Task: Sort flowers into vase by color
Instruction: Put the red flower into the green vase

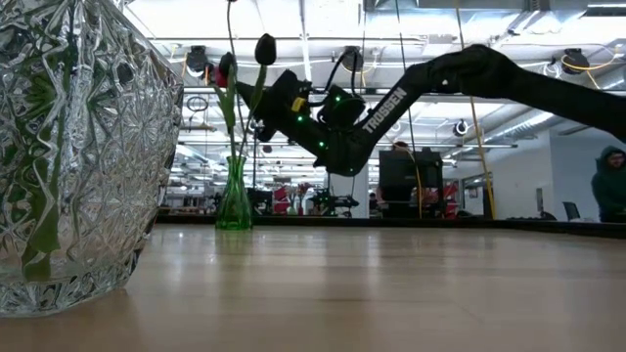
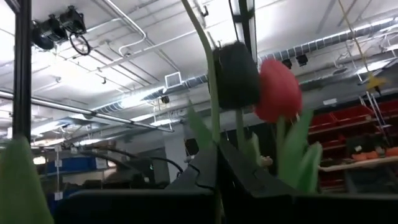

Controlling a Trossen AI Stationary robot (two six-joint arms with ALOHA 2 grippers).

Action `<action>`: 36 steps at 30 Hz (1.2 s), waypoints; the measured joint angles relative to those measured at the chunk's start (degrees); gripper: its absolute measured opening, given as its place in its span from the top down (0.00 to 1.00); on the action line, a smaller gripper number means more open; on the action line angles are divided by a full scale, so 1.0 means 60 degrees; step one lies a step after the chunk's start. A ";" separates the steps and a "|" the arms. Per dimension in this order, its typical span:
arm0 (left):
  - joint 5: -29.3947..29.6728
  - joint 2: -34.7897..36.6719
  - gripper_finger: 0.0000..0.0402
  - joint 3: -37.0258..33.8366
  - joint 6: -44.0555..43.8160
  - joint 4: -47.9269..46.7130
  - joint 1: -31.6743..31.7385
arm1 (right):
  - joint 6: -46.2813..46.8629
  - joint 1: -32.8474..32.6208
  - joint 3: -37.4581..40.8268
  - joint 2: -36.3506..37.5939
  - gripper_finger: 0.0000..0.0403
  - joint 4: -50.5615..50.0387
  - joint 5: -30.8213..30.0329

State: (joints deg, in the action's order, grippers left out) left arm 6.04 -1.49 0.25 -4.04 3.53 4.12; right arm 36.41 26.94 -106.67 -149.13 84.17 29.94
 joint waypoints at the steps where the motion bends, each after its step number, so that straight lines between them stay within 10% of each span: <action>1: 0.0000 0.0002 0.54 0.0000 0.0000 -0.0001 -0.0001 | -0.0014 0.0016 0.0005 -0.0022 1.00 -0.0013 0.0013; 36: 0.0000 0.0001 0.54 0.0000 0.0001 0.0000 0.0000 | -0.1558 -0.0134 0.0007 -0.0014 1.00 -0.1256 0.0327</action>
State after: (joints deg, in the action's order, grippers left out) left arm 6.04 -1.49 0.25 -4.03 3.53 4.12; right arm 27.06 26.13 -106.63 -149.21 76.64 31.91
